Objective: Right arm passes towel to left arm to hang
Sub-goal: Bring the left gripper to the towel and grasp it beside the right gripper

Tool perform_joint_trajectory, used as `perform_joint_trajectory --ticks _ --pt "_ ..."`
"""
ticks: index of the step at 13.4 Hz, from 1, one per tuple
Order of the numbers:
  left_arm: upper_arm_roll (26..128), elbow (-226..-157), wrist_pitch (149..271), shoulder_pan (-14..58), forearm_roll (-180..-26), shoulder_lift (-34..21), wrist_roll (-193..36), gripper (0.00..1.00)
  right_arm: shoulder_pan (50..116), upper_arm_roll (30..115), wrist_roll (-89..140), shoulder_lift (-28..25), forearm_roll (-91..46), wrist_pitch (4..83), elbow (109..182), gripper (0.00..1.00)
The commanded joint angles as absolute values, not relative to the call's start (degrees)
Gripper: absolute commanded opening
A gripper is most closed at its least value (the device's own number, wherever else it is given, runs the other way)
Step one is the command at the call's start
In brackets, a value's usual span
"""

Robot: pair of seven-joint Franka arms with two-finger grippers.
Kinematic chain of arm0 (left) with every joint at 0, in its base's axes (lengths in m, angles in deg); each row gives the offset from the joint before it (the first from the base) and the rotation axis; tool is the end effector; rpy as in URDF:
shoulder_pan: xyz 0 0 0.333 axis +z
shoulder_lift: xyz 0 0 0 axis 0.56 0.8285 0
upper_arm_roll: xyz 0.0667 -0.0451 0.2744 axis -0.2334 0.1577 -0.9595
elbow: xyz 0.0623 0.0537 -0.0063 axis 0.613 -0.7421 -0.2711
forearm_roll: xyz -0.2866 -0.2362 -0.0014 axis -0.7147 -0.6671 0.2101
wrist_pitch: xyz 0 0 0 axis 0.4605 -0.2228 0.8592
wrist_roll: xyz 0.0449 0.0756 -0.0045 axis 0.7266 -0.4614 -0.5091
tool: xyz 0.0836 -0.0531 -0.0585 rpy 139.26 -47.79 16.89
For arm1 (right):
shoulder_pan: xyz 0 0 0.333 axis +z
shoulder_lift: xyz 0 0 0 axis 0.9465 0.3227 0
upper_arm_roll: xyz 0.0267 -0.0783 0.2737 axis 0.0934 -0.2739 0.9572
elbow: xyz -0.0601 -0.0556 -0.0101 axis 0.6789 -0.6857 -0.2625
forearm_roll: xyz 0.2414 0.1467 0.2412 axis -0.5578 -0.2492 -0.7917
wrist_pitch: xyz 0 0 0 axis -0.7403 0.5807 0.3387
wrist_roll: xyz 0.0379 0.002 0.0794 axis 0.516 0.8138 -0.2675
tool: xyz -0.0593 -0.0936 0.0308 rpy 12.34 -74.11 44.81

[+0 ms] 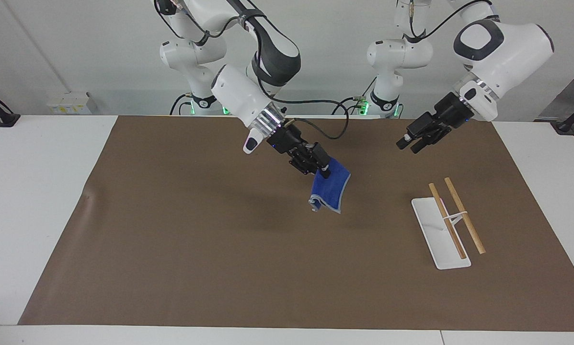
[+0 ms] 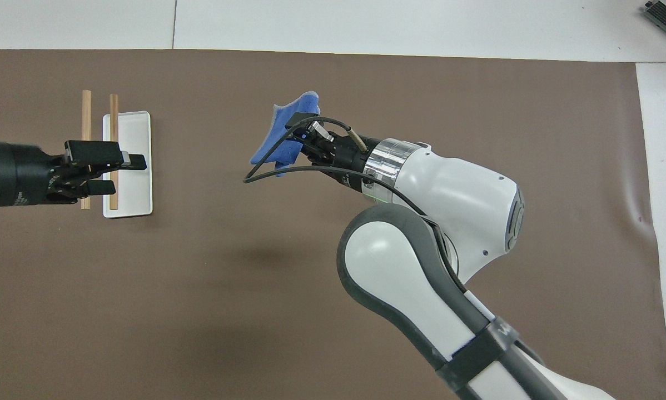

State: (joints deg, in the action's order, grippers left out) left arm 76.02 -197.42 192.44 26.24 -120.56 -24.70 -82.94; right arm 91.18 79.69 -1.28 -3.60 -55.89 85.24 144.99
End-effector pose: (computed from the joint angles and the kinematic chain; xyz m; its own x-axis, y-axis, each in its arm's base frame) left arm 0.5143 -0.1244 0.5230 0.8893 0.4410 -0.1210 0.4078 -0.6453 0.6459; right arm 0.5533 0.3226 0.4646 0.8132 -0.5719 -0.1078 -0.3791 -0.3800 -0.8437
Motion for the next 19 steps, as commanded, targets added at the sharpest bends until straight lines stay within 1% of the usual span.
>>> perform_joint_trajectory --ticks 1,4,8,12,19 --pt "75.4 -202.5 203.6 19.2 -124.4 -26.2 -93.5 1.00 90.9 79.9 -1.5 -3.4 -57.1 85.5 144.3 0.00" --pt "75.4 -204.7 215.4 12.0 -127.0 -25.3 -103.0 1.00 90.9 79.9 -1.4 -3.5 -57.1 85.5 144.6 0.00" --pt "75.4 -205.0 222.9 7.3 -127.2 -22.2 -107.9 1.00 90.9 79.9 -1.3 -3.5 -57.1 85.4 145.0 0.00" --pt "75.4 -204.3 228.7 6.0 -130.7 -19.4 -107.9 1.00 90.9 79.9 -1.1 -3.6 -57.0 85.4 145.2 0.00" --pt "75.4 -202.2 233.2 5.8 -138.1 -17.9 -107.9 1.00 90.9 79.9 -0.9 -3.7 -57.0 85.4 145.5 0.00"
